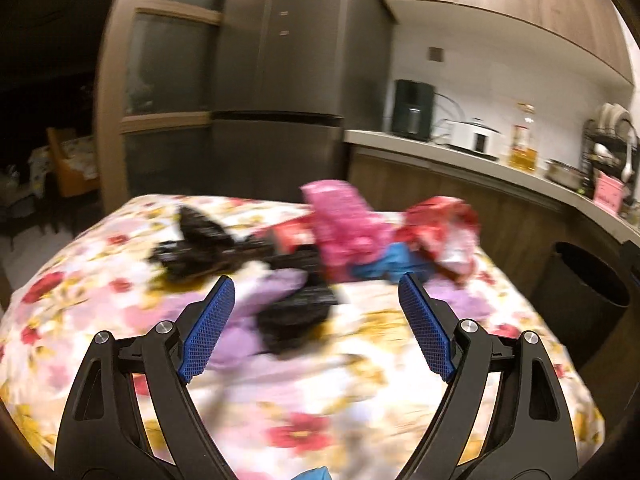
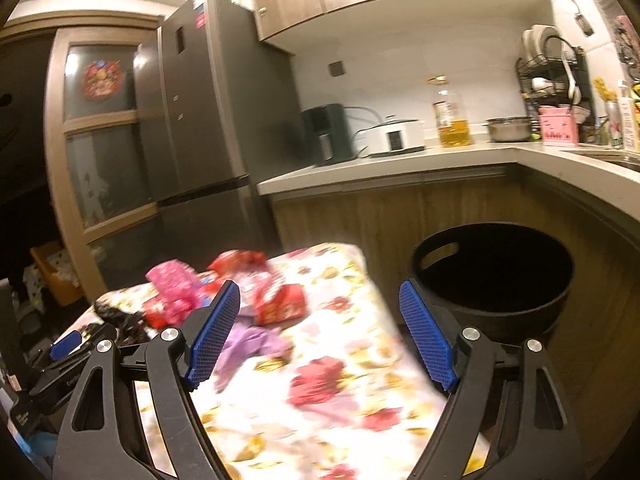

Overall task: Collect trash
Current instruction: 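Move both tools back over the remaining bags on the sheet, then grasp the purple glove with the left tool while the right grasps a black bag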

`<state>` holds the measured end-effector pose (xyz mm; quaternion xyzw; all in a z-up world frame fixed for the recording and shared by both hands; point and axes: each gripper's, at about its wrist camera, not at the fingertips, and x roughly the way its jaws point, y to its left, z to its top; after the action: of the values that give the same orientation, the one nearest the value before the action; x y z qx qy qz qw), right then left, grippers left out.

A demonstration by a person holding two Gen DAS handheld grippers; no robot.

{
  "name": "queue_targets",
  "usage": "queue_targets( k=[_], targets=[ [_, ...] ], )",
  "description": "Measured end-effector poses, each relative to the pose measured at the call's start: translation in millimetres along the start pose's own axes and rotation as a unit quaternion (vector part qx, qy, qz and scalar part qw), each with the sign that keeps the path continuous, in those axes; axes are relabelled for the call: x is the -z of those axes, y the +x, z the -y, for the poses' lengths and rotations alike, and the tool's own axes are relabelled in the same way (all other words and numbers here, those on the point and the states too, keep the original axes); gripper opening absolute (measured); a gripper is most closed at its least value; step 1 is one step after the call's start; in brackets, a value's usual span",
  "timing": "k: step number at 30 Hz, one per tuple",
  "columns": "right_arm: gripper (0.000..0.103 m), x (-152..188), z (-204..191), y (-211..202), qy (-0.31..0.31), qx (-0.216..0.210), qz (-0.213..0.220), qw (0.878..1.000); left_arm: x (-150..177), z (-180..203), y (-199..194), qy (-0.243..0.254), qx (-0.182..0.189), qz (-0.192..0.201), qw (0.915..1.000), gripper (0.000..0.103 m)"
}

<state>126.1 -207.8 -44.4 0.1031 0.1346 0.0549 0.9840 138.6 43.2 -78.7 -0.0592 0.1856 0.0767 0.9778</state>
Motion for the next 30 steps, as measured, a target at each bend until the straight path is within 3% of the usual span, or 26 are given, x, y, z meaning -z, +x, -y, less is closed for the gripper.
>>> queue_targets(
  k=[9, 15, 21, 24, 26, 30],
  targets=[
    [0.080, 15.8, -62.4, 21.4, -0.027, -0.049, -0.023, 0.998, 1.8, -49.3, 21.9, -0.015, -0.019, -0.030, 0.9993, 0.082],
    [0.080, 22.7, -99.5, 38.9, -0.041, -0.078, -0.031, 0.996, 5.1, -62.4, 30.8, -0.017, -0.018, -0.050, 0.9985, 0.075],
    [0.078, 32.7, -134.4, 60.5, -0.061, -0.098, -0.050, 0.992, 10.6, -76.9, 49.3, -0.046, -0.005, -0.094, 0.9945, 0.065],
    [0.077, 36.4, -144.6, 68.4, -0.067, -0.102, -0.057, 0.991, 15.1, -80.9, 61.2, -0.052, 0.000, -0.122, 0.9912, 0.057],
    [0.076, 38.8, -151.4, 73.7, -0.071, -0.106, -0.061, 0.990, 19.6, -81.7, 69.7, -0.055, 0.005, -0.143, 0.9882, 0.040],
    [0.075, 42.1, -160.2, 83.8, -0.073, -0.110, -0.071, 0.989, 22.3, -87.9, 75.0, -0.075, 0.032, -0.154, 0.9847, 0.016]
  ],
)
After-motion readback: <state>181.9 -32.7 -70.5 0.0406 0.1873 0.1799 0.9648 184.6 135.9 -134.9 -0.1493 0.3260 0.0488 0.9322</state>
